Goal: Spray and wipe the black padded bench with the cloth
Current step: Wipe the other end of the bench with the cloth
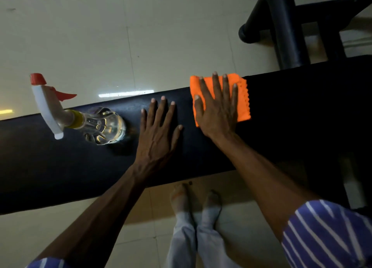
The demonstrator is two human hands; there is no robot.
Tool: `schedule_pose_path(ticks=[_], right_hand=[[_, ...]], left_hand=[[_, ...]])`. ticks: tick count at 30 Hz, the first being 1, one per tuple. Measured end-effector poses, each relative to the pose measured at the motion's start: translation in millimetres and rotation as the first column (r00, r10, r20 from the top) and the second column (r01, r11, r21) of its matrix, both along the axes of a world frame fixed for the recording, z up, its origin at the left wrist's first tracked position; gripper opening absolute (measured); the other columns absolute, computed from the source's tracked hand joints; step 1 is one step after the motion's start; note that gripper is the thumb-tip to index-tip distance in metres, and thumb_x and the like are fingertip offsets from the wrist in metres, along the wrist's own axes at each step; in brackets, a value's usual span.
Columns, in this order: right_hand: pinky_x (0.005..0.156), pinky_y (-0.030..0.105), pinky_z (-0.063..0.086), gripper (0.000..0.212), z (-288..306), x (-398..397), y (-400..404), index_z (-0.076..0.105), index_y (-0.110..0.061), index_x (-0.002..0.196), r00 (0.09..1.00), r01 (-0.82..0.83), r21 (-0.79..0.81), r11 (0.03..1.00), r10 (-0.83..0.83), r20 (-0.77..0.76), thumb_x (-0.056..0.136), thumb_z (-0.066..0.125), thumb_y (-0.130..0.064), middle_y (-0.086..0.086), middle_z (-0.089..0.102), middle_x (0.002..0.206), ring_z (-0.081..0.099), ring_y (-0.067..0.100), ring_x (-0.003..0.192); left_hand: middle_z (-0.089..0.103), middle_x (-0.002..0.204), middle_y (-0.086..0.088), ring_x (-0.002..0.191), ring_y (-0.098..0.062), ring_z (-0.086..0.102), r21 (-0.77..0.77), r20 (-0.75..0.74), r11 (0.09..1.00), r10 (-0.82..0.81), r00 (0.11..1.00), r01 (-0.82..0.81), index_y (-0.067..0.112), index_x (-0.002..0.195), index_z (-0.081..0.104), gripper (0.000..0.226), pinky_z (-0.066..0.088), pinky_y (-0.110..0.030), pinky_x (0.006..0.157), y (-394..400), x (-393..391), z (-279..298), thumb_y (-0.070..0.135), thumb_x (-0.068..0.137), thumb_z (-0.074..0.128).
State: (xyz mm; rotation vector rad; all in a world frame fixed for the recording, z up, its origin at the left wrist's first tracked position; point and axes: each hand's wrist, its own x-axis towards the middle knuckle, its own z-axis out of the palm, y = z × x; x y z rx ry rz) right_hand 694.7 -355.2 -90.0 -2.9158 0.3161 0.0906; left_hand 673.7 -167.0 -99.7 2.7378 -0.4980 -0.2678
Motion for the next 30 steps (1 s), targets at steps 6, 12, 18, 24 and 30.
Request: schedule_pose_path(ticks=[6, 12, 18, 24, 30], right_hand=[[0.134, 0.052, 0.009, 0.058, 1.4, -25.2, -59.9, 0.025, -0.03, 0.167, 0.935, -0.353, -0.06, 0.934, 0.349, -0.059, 0.112, 0.029, -0.047, 0.004, 0.016, 0.178, 0.01, 0.027, 0.166], [0.134, 0.053, 0.004, 0.058, -0.8, 12.1, -30.7, 0.029, -0.031, 0.166, 0.991, 0.127, -0.041, 0.991, -0.128, -0.035, 0.11, 0.031, -0.045, 0.008, 0.016, 0.177, 0.009, 0.03, 0.166], [0.134, 0.052, 0.009, 0.057, -1.7, -65.4, -21.2, 0.022, -0.031, 0.168, 0.984, -0.177, -0.03, 0.984, 0.177, 0.0, 0.113, 0.03, -0.045, 0.005, 0.012, 0.178, 0.006, 0.027, 0.166], [0.134, 0.05, 0.006, 0.056, -2.2, -8.4, -83.3, 0.028, -0.031, 0.166, 0.999, -0.045, -0.074, 0.996, 0.045, -0.005, 0.111, 0.029, -0.044, 0.006, 0.018, 0.177, 0.011, 0.028, 0.166], [0.134, 0.052, 0.009, 0.056, 1.1, -37.5, -57.2, 0.027, -0.028, 0.167, 0.999, -0.028, -0.033, 0.999, 0.029, 0.019, 0.112, 0.03, -0.042, 0.01, 0.015, 0.177, 0.009, 0.03, 0.166]], left_hand=[[0.01, 0.177, -0.01, 0.164, -0.032, 0.001, 0.013, 0.007, 1.0, -0.018, 1.0, 0.018, 0.018, 0.167, 0.023, 0.066, 0.004, -0.057, 0.132, 2.8, 1.6, -0.6, 0.045, 0.11, 0.042], [0.012, 0.177, -0.009, 0.164, -0.032, 0.001, -0.003, 0.017, 1.0, -0.015, 1.0, 0.015, 0.02, 0.167, 0.022, 0.067, 0.004, -0.057, 0.132, 3.0, 3.4, -4.3, 0.047, 0.109, 0.039], [0.013, 0.176, -0.01, 0.164, -0.034, 0.004, 0.012, 0.02, 0.997, -0.079, 0.997, 0.079, 0.017, 0.166, 0.026, 0.069, 0.008, -0.059, 0.131, -8.9, 12.7, -2.7, 0.05, 0.107, 0.04], [0.013, 0.177, -0.008, 0.164, -0.033, 0.003, -0.017, 0.02, 0.994, -0.111, 0.994, 0.111, 0.02, 0.166, 0.026, 0.068, 0.006, -0.057, 0.132, -40.2, 8.9, -3.0, 0.051, 0.107, 0.037], [0.012, 0.177, -0.009, 0.164, -0.032, 0.003, 0.01, 0.011, 0.995, -0.099, 0.995, 0.098, 0.019, 0.166, 0.025, 0.068, 0.006, -0.058, 0.131, -53.0, 5.5, -5.0, 0.05, 0.107, 0.037]])
